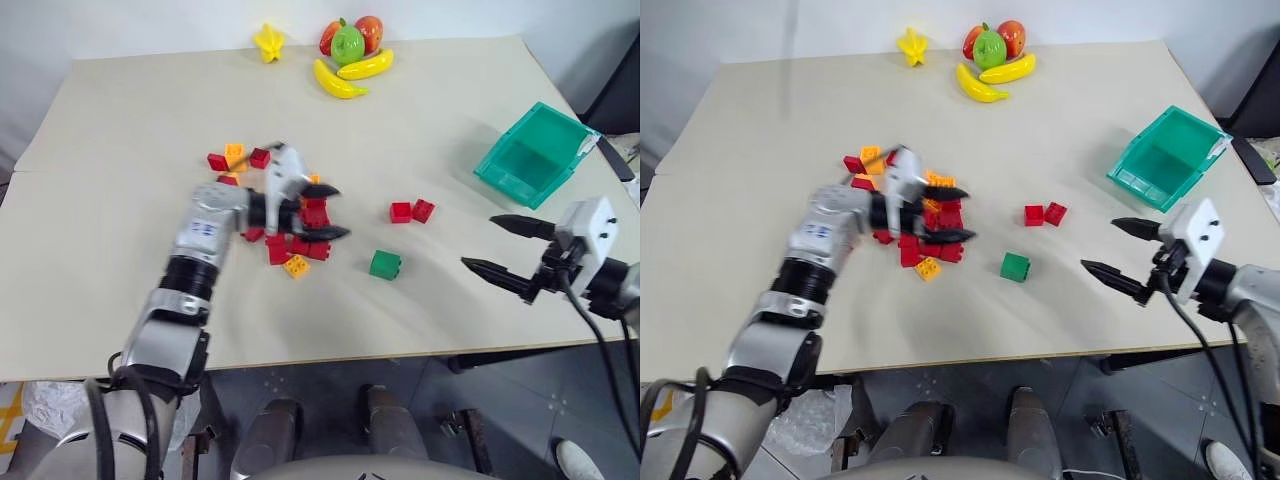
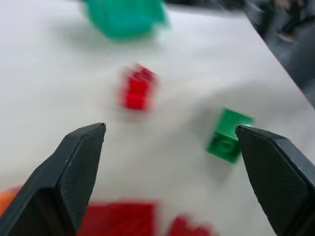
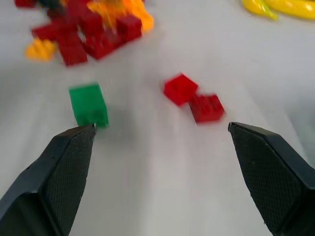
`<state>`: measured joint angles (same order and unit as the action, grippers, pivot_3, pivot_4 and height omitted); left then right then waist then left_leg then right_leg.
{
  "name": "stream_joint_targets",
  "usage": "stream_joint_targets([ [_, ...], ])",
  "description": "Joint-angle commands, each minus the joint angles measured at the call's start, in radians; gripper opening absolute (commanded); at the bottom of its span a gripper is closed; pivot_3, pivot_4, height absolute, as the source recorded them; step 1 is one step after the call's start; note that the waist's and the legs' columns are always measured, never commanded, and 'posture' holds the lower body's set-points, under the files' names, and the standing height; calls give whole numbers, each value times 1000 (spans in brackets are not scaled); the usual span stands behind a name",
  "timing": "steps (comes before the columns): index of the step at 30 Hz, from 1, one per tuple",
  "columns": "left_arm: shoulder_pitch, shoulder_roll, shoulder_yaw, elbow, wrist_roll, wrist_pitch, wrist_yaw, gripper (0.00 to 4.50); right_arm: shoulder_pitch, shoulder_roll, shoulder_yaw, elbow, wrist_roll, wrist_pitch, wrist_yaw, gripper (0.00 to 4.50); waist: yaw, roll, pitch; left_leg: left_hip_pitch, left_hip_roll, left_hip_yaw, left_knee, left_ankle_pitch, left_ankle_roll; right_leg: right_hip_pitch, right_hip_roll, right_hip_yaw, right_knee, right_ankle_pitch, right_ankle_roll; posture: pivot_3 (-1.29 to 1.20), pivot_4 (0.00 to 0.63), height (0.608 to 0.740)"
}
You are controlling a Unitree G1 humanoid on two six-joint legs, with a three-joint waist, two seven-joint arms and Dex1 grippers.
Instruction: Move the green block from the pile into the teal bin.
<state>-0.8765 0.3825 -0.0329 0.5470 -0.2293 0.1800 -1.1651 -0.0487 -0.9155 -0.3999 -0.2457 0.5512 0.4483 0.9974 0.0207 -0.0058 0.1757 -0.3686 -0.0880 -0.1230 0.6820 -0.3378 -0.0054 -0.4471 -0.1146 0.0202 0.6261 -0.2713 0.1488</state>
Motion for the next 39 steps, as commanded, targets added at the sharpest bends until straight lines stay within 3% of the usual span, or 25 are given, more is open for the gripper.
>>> stream_joint_targets([
  [1, 78, 72, 67, -129, -89, 66, -50, 4481, 39, -72, -104, -36, 20, 47, 28, 4500, 3, 0, 0, 0, 0, 0, 0, 0, 0, 0, 0, 0, 0, 0, 0, 0, 150, 740],
  [4, 132, 121, 93, -199, -120, 102, -57, 4481, 69, -112, -144, -40, 2, 59, 36, 4500, 9, 0, 0, 0, -1, -1, 0, 0, 1, 1, -1, 0, -1, 0, 1, 0, 150, 740],
  [6, 207, 163, 199, -241, -208, 100, -78, 4481, 101, -180, -161, -58, -29, 97, 55, 4500, 10, 0, 0, -1, -1, -1, 1, 0, 2, 2, -1, 0, -2, 1, 1, 0, 150, 740],
  [11, 355, 236, 297, -365, -280, 101, -69, 4481, 30, -232, -58, -120, 14, 211, 21, 4500, -8, 0, 0, 0, 3, 1, -1, -1, 1, 1, 1, 1, -4, 2, 0, 0, 150, 740],
  [15, 437, 260, 308, -428, -313, 79, -119, 4481, -119, -171, 116, -136, 21, 271, -32, 4500, -6, 0, 0, 1, 4, 1, 0, -1, 1, 2, 1, 0, -5, 3, -2, 0, 150, 740],
  [18, 494, 275, 317, -457, -310, 58, -118, 4481, -251, -88, 306, -111, -26, 295, -56, 4500, -4, 0, 0, 0, 4, 2, 0, 0, 1, 2, 1, 0, -5, 4, -2, 0, 150, 740],
  [24, 566, 278, 338, -529, -337, 69, -78, 4481, -425, 34, 559, 48, -181, 272, -81, 4500, 2, 0, 0, -1, 4, 1, 0, -1, 1, 1, 1, -1, -6, 4, -2, 0, 150, 740],
  [29, 625, 291, 363, -580, -366, 79, -59, 4481, -520, 139, 631, 152, -275, 243, -129, 4500, -1, 0, 0, -1, 4, 1, -1, -1, 1, 0, 1, 0, -6, 4, -2, 0, 150, 740],
  [39, 631, 296, 354, -565, -373, 65, -47, 4500, -489, 162, 595, 61, -238, 301, -107, 1465, 0, 0, 0, -1, 4, 1, -1, -1, 1, 0, 2, -1, -7, 4, -2, 0, 150, 740],
])
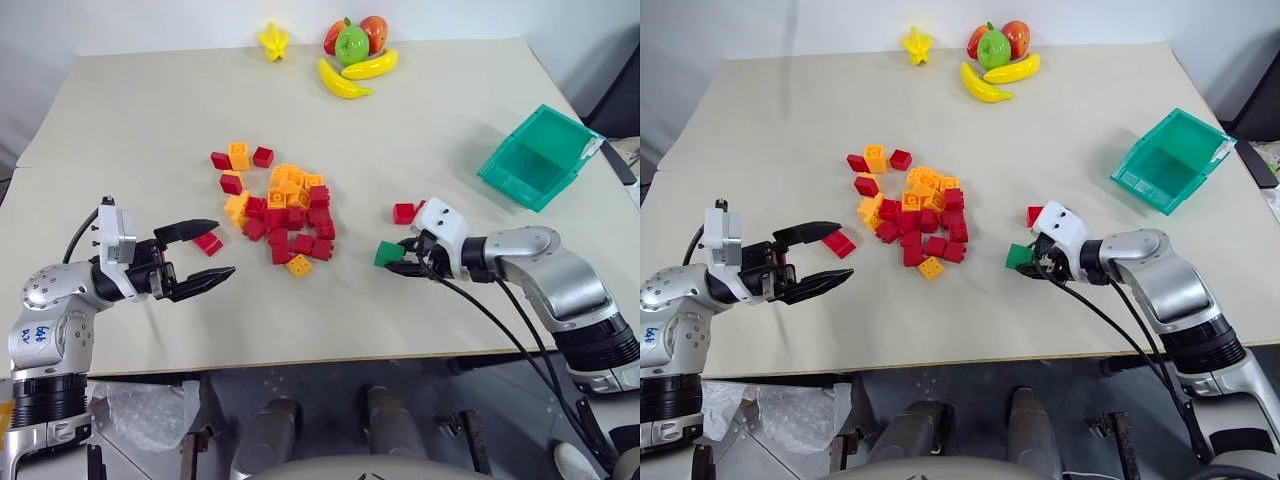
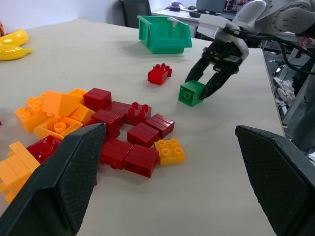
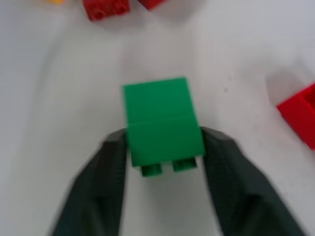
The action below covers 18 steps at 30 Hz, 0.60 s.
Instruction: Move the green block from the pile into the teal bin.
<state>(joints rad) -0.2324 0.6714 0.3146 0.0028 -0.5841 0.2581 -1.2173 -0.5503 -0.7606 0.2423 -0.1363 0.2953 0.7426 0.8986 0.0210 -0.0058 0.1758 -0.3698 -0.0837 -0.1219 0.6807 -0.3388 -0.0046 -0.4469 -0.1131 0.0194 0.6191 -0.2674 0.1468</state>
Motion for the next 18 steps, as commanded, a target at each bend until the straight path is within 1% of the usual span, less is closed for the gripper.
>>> stream_joint_targets([
  [1, -16, 6, 1, -20, -19, -14, 1, 4500, 19, 7, -61, -60, 25, 8, -8, 1470, 0, 0, 0, 0, 0, 0, 0, 0, 0, 0, 0, 0, 0, 0, 0, 0, 150, 740],
  [4, -27, 5, -13, -5, -11, -26, -10, 4500, 30, 7, -110, -92, 43, 24, -30, 1471, 0, 0, 0, 0, 0, 0, 0, 0, 0, 0, 0, 0, 0, 0, 0, 0, 150, 740],
  [9, -60, -7, -45, 5, 0, -45, -3, 4500, 46, -3, -244, -134, 32, 88, -157, 1471, 2, 0, 0, 0, 0, 0, 0, 0, 0, 0, 0, 0, 0, 0, 0, 0, 150, 740],
  [11, -99, -39, -73, 16, 34, -68, 53, 4500, 68, -22, -322, -131, -18, 73, -244, 1471, 6, 0, 0, 0, -1, 0, 0, 0, 0, 0, 0, 0, 0, 0, 0, 0, 150, 740],
  [13, -153, -79, -125, 27, 120, -98, 151, 4500, 84, -56, -371, -99, -90, 31, -321, 1471, 11, 0, 0, 0, -1, 0, 0, 0, 0, 0, -1, 0, 0, 0, 0, 0, 150, 740],
  [15, -213, -122, -175, 42, 207, -88, 274, 4500, 68, -71, -386, -31, -148, -8, -383, 1471, 9, 0, 0, 0, -3, 0, 0, 0, 1, 0, -1, 0, 0, 1, 1, 0, 150, 740],
  [16, -242, -144, -192, 56, 229, -78, 316, 4500, 48, -70, -384, 13, -170, -11, -414, 1471, 7, 0, 0, 0, -4, 0, 0, 1, 1, 1, -2, 1, 0, 1, 2, 0, 150, 740],
  [18, -309, -193, -226, 108, 255, -94, 349, 4500, -11, -54, -364, 144, -218, -91, -463, 1471, 3, 0, 0, 0, -6, 2, 0, 1, 2, 1, -1, 2, 0, 1, 2, 0, 150, 740],
])
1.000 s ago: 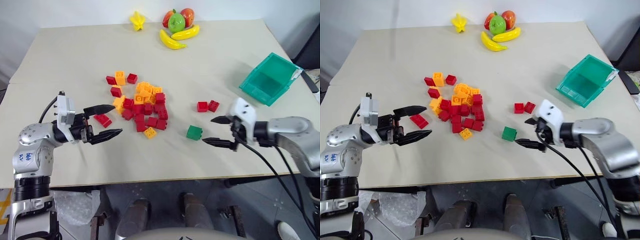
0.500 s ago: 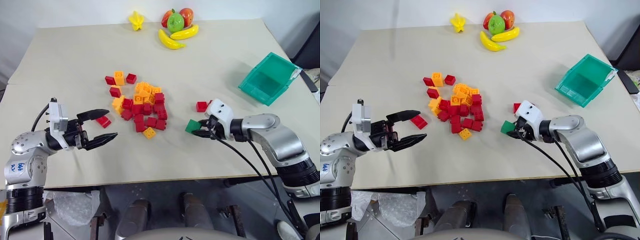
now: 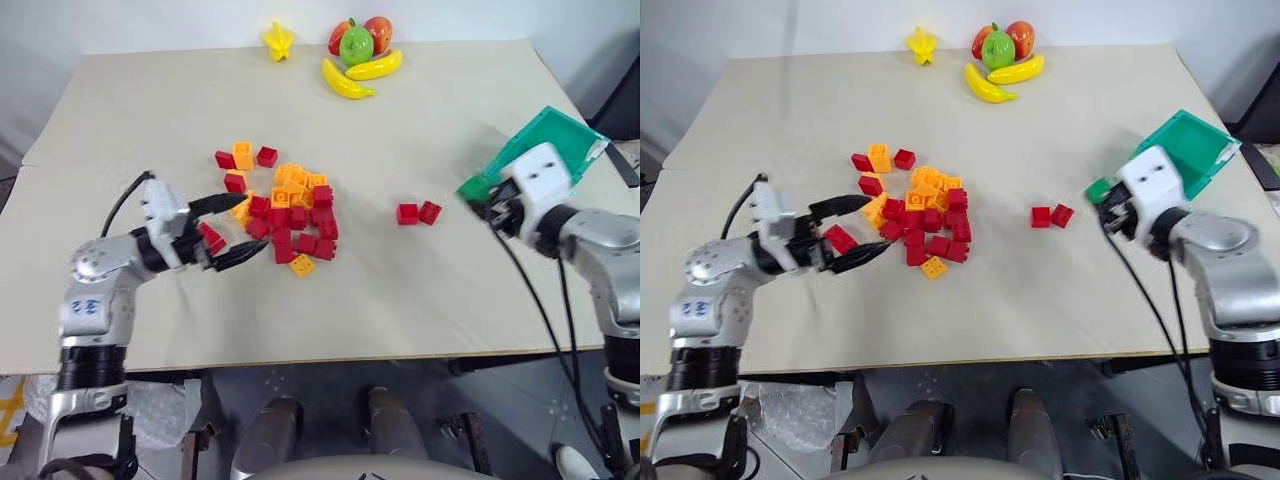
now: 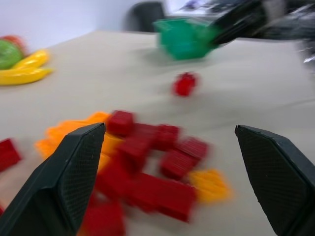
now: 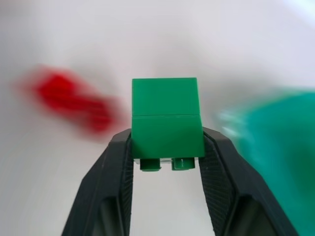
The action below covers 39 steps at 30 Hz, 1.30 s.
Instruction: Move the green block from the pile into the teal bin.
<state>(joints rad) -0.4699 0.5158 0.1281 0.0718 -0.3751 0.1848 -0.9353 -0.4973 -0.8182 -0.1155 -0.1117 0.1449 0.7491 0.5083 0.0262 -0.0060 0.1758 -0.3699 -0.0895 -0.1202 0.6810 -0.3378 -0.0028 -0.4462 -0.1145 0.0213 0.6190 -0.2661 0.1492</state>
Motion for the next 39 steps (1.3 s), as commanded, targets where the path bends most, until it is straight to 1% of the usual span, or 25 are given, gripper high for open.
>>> stream_joint_targets([
  [1, -109, -59, -63, 68, 61, -27, 72, 4500, -114, 20, 6, 211, -93, -147, -106, 1471, -6, 0, 0, 1, 0, 1, 0, 0, 0, 0, 0, 1, 0, 0, 0, 0, 150, 740],
  [3, -159, -83, -92, 116, 86, -39, 75, 4500, -191, 45, 23, 347, -130, -220, -151, 1471, -19, 0, 0, 1, -1, 3, -1, 0, 0, -1, 1, 2, 1, 0, 0, 0, 150, 740],
  [4, -200, -100, -110, 155, 96, -50, 70, 4500, -257, 63, 36, 452, -153, -270, -178, 1471, -27, 0, 0, 2, -1, 4, -1, 0, 0, -1, 1, 3, 1, 0, 0, 0, 150, 740],
  [10, -344, -154, -165, 307, 133, -102, 43, 4500, -492, 119, 71, 885, -224, -485, -272, 1471, -47, 0, 0, 0, 0, 7, -6, 1, 0, -5, 1, 7, 3, 0, 1, 0, 150, 740],
  [11, -368, -166, -173, 332, 136, -110, 31, 4500, -523, 126, 70, 944, -228, -512, -284, 1821, -51, 0, 0, 0, 0, 7, -6, 1, 1, -5, 1, 7, 2, 1, 1, 0, 150, 740],
  [12, -386, -175, -181, 353, 140, -122, 19, 4500, -546, 135, 61, 986, -214, -533, -267, 2233, -51, 0, 0, 0, -1, 7, -7, 1, 1, -6, 0, 7, 2, 1, 2, 0, 150, 740],
  [13, -396, -180, -184, 368, 142, -132, 10, 4500, -561, 141, 54, 1015, -204, -552, -251, 2520, -53, 0, 0, -1, -1, 7, -7, 1, 2, -6, 0, 7, 1, 1, 2, 0, 150, 740],
  [17, -404, -184, -178, 381, 138, -140, -8, 4500, -585, 146, 62, 1048, -225, -590, -270, 3830, -56, 0, 0, -1, 0, 8, -9, 1, 2, -6, 0, 8, 0, 2, 3, 0, 150, 740],
  [18, -404, -184, -167, 383, 135, -141, 3, 4500, -584, 146, 63, 1037, -226, -593, -264, 4217, -56, 0, 0, -1, 0, 8, -9, 1, 2, -7, 0, 8, 0, 2, 3, 0, 150, 740],
  [19, -404, -185, -156, 385, 129, -141, 12, 4500, -583, 146, 60, 1025, -223, -594, -259, 4483, -56, 0, 0, -1, 0, 8, -9, 1, 2, -7, 0, 9, 0, 2, 3, 0, 150, 740],
  [22, -394, -180, -123, 373, 99, -130, 13, 4500, -571, 143, 55, 975, -212, -590, -228, 4483, -57, 0, 0, -2, 1, 9, -9, 2, 2, -8, 0, 10, 1, 2, 3, 0, 150, 740],
  [24, -361, -169, -82, 317, 34, -101, -20, 4500, -538, 140, 51, 881, -180, -555, -150, 4483, -59, 0, 0, -2, 1, 10, -9, 2, 2, -9, 0, 11, 2, 2, 3, 0, 150, 740],
  [26, -283, -125, -29, 231, -12, -60, -25, 4500, -428, 133, 57, 666, -92, -490, 27, 4483, -61, 0, 0, -3, 2, 11, -9, 2, 2, -12, 0, 12, 3, 2, 3, 0, 150, 740],
  [28, -225, -69, -3, 178, -32, 8, -27, 4500, -323, 110, 76, 501, -53, -472, 147, 4483, -62, 0, 0, -3, 4, 12, -11, 1, 2, -14, 1, 12, 3, 2, 3, 0, 150, 740],
  [29, -205, -50, 8, 157, -39, 21, -22, 4500, -291, 104, 73, 458, -32, -466, 188, 4483, -62, 0, 0, -3, 5, 12, -12, 1, 2, -14, 2, 12, 3, 2, 3, 0, 150, 740],
  [32, -88, 31, 73, 48, -78, 63, -22, 4500, -177, 73, 69, 307, 87, -416, 396, 4483, -57, 0, 0, -4, 3, 12, -10, 1, 2, -15, 1, 12, 3, 2, 3, 0, 150, 740],
  [33, -51, 59, 92, 26, -94, 79, -39, 4500, -140, 60, 73, 269, 99, -454, 448, 4483, -56, 0, 0, -4, 3, 12, -9, 1, 2, -14, 0, 12, 3, 2, 3, 0, 150, 740],
  [35, 23, 112, 130, -1, -123, 96, -78, 4500, -94, 43, 86, 242, 78, -543, 491, 4483, -54, 0, 0, -4, 3, 12, -8, 1, 3, -14, 0, 12, 4, 2, 3, 0, 150, 740],
  [37, 97, 155, 174, -25, -143, 99, -98, 4500, -86, 48, 94, 270, 83, -544, 520, 4483, -54, 0, 0, -4, 3, 12, -7, 1, 3, -14, 0, 12, 4, 2, 3, 0, 150, 740],
  [39, 163, 190, 220, -42, -160, 111, -102, 4500, -78, 51, 99, 298, 114, -552, 595, 4483, -53, 0, 0, -3, 3, 13, -6, 1, 3, -14, 0, 13, 3, 2, 3, 0, 150, 740],
])
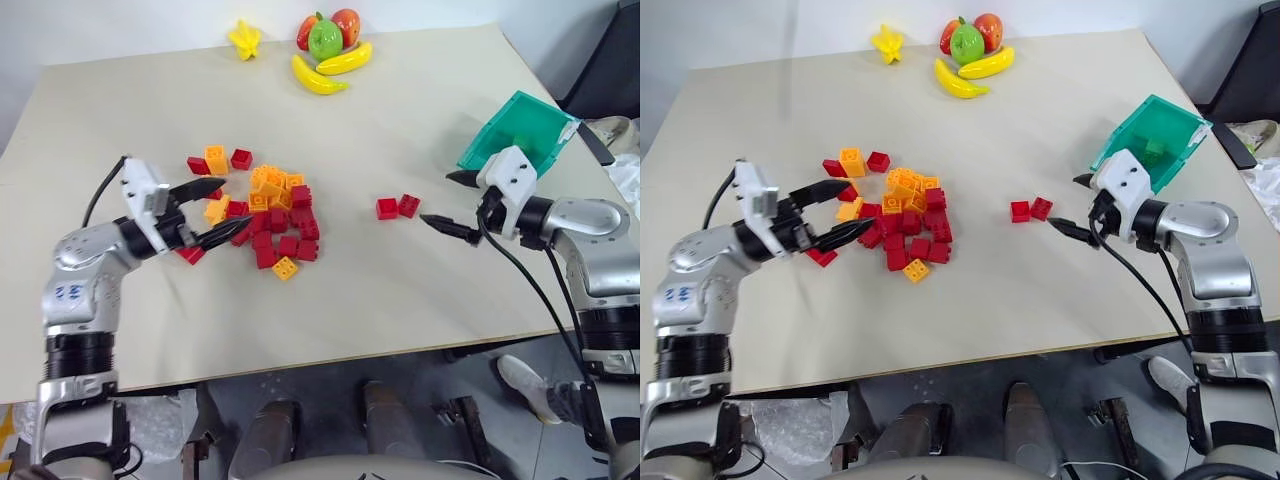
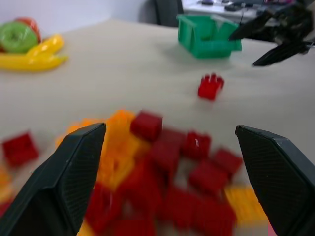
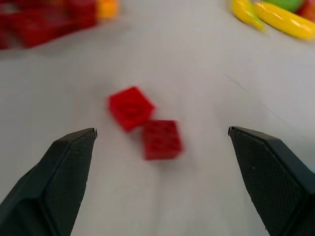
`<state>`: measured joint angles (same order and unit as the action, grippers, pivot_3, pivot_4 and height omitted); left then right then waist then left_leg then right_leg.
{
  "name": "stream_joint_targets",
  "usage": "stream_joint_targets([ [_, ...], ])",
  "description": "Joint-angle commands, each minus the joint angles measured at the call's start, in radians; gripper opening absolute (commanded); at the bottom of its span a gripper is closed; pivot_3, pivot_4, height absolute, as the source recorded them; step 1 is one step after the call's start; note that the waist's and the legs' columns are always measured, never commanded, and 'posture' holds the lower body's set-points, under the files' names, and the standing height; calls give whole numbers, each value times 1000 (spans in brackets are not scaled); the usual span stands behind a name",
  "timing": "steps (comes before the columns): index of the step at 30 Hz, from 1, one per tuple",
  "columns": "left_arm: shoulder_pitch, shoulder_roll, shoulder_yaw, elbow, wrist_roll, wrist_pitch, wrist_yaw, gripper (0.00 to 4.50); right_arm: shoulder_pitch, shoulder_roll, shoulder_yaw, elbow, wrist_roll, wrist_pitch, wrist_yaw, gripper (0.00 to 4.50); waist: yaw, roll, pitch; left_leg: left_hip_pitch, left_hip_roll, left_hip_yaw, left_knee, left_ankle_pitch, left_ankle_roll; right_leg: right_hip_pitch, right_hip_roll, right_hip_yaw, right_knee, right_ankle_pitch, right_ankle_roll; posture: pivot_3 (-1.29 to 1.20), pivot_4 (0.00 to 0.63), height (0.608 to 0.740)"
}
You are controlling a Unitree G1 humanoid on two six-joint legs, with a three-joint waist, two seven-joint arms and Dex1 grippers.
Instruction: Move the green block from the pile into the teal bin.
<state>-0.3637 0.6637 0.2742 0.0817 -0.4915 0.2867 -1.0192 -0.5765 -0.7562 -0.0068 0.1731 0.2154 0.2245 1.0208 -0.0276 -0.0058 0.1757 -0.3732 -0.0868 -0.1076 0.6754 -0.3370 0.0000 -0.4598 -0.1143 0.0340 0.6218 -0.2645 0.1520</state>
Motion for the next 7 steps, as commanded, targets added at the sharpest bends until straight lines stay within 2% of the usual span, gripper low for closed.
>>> stream_joint_targets([
  [1, 106, 63, 114, -50, -51, 9, -26, 4500, 3, -6, -7, 42, 63, -37, 133, 4483, 1, 0, 0, 1, 0, 0, 0, 0, 0, 0, 0, 0, 0, 0, 0, 0, 150, 740],
  [4, 198, 101, 185, -51, -65, 15, -27, 4500, -14, 3, 5, 118, 84, -47, 233, 4483, 1, 0, 0, 1, 1, 0, 0, 0, 0, 0, 0, 1, 0, 0, 0, 0, 150, 740],
  [7, 219, 104, 207, -67, -66, 11, -6, 4500, -46, 33, -6, 178, 67, -82, 211, 4483, 3, 0, 0, 1, 0, 1, 0, 0, 0, 1, 0, 1, 0, 0, -1, 0, 150, 740],
])
